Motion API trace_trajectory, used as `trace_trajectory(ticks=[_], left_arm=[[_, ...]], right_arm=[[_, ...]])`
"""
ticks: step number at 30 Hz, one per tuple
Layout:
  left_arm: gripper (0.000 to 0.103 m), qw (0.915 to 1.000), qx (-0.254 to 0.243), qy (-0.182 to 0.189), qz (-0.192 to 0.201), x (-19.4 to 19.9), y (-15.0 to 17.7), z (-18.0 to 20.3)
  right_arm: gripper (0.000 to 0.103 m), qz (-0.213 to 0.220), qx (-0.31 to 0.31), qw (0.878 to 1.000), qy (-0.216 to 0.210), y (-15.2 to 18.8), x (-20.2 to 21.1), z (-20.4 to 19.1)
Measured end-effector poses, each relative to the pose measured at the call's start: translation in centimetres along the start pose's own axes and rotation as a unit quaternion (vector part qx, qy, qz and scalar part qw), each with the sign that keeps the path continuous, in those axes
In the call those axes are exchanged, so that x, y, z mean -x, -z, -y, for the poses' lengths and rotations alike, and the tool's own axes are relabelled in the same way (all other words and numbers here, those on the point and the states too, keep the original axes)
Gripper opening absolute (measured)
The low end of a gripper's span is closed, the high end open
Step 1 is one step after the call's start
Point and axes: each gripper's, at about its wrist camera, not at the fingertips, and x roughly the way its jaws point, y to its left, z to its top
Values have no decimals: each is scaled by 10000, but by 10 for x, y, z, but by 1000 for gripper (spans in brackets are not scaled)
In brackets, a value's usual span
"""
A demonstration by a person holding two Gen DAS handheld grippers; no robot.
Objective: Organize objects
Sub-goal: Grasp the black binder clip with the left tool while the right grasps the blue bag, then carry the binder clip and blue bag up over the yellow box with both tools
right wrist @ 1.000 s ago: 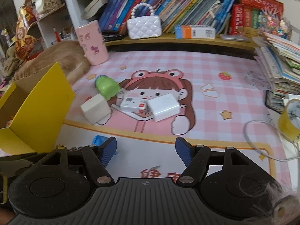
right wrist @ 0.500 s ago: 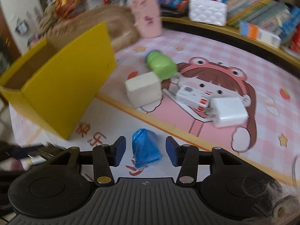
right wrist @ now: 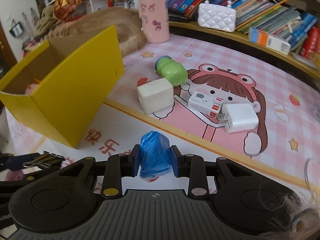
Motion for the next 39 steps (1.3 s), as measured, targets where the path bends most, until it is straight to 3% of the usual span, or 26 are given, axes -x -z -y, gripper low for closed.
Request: trace_trajectory(ticks=[9, 24, 39], left_arm=[[39, 9996, -64, 192, 172, 28, 15, -40], [39, 9996, -6, 105, 270, 77, 55, -131], [39, 9988, -151, 21, 465, 106, 73, -192]], right_arm=[[28, 68, -613, 9980, 106, 29, 36, -52], [28, 39, -238, 9996, 123, 60, 47, -170], [28, 205, -555, 9982, 50, 74, 50, -235]])
